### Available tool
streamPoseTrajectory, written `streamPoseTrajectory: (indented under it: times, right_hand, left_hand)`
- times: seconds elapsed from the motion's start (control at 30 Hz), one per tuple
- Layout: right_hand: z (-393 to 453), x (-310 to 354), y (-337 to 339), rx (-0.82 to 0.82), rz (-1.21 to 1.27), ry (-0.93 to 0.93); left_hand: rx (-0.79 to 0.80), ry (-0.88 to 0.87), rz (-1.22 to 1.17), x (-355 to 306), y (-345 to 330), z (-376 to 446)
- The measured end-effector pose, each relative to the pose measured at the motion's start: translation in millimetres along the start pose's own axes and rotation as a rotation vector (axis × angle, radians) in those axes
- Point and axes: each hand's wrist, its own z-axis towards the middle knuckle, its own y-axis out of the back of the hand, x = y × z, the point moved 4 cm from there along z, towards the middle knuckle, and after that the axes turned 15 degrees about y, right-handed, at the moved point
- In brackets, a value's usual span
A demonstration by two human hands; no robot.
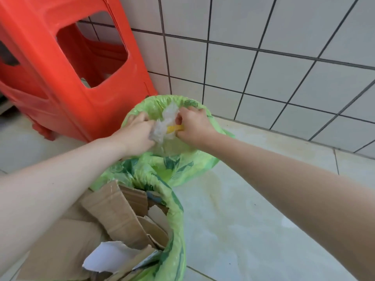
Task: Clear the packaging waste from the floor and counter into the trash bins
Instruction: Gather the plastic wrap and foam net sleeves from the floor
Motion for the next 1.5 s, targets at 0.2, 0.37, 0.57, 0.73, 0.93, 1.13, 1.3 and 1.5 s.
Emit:
streamPoseTrajectory:
  times: [0.2,0.37,0.57,0.73,0.93,1.13,1.3,1.5]
  right_hand:
    - [8.2,2.9,-7.0,0.272,-0.354,0.156]
    - [20.2,-8.9,-18.9,0.437,-0.421,0.057]
    - [26.7,-16.5,-38.2,0.551,-0.516,0.041]
    - [27.9,-14.9,-32.3,0.516,-0.468,0.081]
    - [15.0,3.3,-7.5,0.428,-0.487,0.15]
    - [-12.0,24.2,28.2,0.313,-0.501,0.239]
    - [-41.5,42.2,54.3,0.279,-0.368,0.218]
    - [-87.1,79.4,88.8,0.302,-0.309,0.155]
  left_hand:
    - [0.176,0.033,0.264,-8.6,-15.8,15.4]
    - [0.259,0.075,0.425,-24.8,-25.7,36.7]
    - [0.346,-0.003,0.631,-26.9,-60.9,57.9]
    - [0.338,-0.009,0.549,-32.5,-51.3,49.6]
    - [0.243,0.068,0.245,-21.0,-10.4,33.8]
    - [0.059,0.039,0.156,-6.8,28.0,0.8]
    - [-0.049,-0.029,0.061,-2.4,58.7,-48.4]
    - [-0.097,0.007,-0.118,19.0,85.4,-126.1]
